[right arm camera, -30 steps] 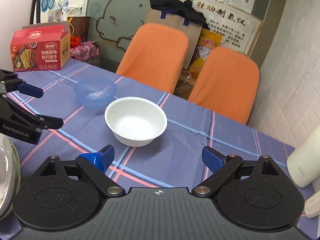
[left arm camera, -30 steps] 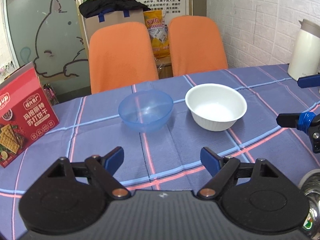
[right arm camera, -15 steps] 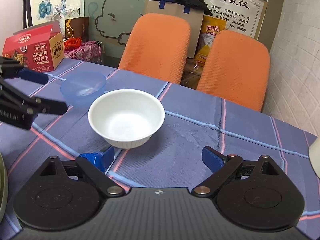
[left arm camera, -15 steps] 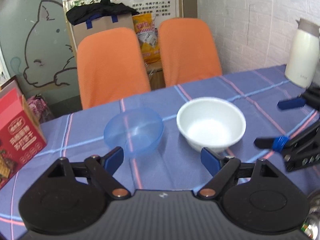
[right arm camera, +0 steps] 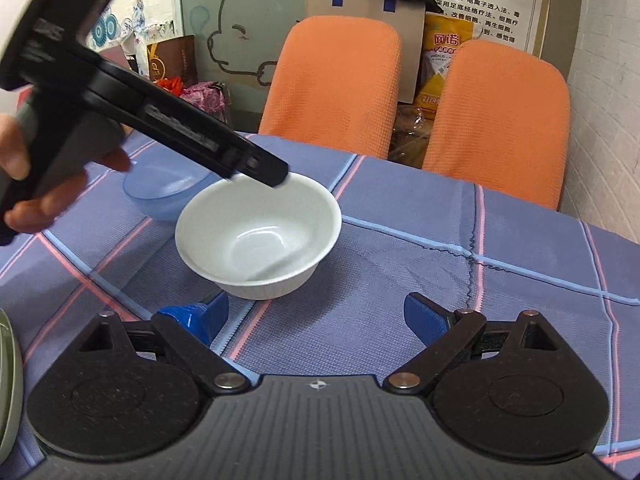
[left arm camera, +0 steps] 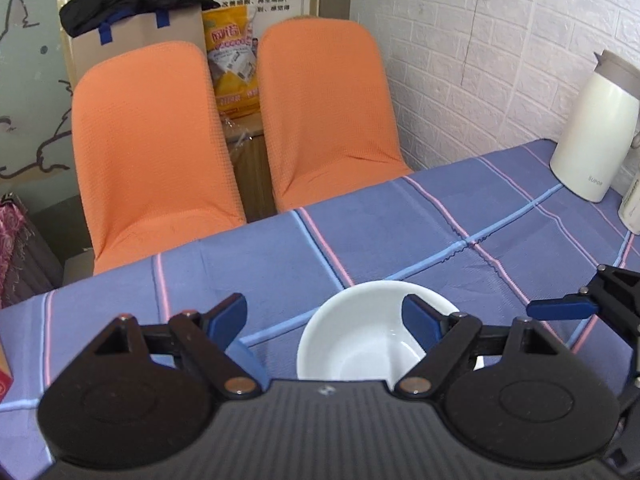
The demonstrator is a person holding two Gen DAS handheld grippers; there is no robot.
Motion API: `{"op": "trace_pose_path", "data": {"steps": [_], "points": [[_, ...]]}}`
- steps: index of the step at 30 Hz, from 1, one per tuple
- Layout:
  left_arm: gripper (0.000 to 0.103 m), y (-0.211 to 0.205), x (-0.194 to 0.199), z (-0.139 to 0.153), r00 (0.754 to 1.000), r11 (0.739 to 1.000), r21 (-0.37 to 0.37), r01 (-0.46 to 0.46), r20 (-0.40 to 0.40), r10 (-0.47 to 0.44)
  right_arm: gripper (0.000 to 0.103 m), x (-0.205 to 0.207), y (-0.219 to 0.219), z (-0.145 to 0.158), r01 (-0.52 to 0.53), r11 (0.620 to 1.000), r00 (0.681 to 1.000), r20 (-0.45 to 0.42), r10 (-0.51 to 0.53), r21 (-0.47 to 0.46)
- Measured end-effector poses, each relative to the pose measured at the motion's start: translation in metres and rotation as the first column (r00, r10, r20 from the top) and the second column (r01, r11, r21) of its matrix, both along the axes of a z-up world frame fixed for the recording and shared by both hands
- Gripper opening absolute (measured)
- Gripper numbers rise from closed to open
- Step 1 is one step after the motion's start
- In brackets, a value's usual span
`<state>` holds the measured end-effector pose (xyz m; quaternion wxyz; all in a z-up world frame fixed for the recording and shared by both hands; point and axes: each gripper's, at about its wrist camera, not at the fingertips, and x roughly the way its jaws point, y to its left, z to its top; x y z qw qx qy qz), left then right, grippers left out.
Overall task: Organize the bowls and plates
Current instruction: 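Grip the white bowl rim with the left tool, then carry the white bowl with the left tool and lower it into the steel bowl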
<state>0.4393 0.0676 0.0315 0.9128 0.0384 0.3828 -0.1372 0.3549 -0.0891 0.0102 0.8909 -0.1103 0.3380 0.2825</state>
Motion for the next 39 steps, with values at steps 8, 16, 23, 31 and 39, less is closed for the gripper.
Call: {"op": "trace_pose_path", "data": {"steps": [8,16,23,31,39], "points": [[0.084,-0.002,0.022,-0.020,0.999,1.000,0.008,0.011,-0.046,-0.010,0.082,0.011,0.016,-0.012,-0.050,0.998,0.999,-0.022,0.050,-0.032],[0.084,-0.001,0.024,-0.034,0.997,1.000,0.006,0.011,-0.074,-0.011,0.082,0.021,0.026,-0.020,-0.065,0.997,0.997,-0.047,0.063,-0.043],[0.084,-0.003,0.023,-0.039,0.996,1.000,-0.008,0.027,-0.079,-0.027,0.082,0.026,0.034,-0.024,-0.065,0.997,0.997,-0.055,0.063,-0.030],[0.081,-0.005,0.019,-0.041,0.997,0.999,-0.013,0.030,-0.077,-0.031,0.082,0.031,0.037,-0.026,-0.071,0.997,0.996,-0.050,0.072,0.020],[0.056,-0.008,0.020,-0.048,0.993,0.998,-0.031,0.048,-0.111,-0.051,0.080,0.035,0.045,-0.027,-0.090,0.996,0.996,0.012,0.090,0.016]]}}
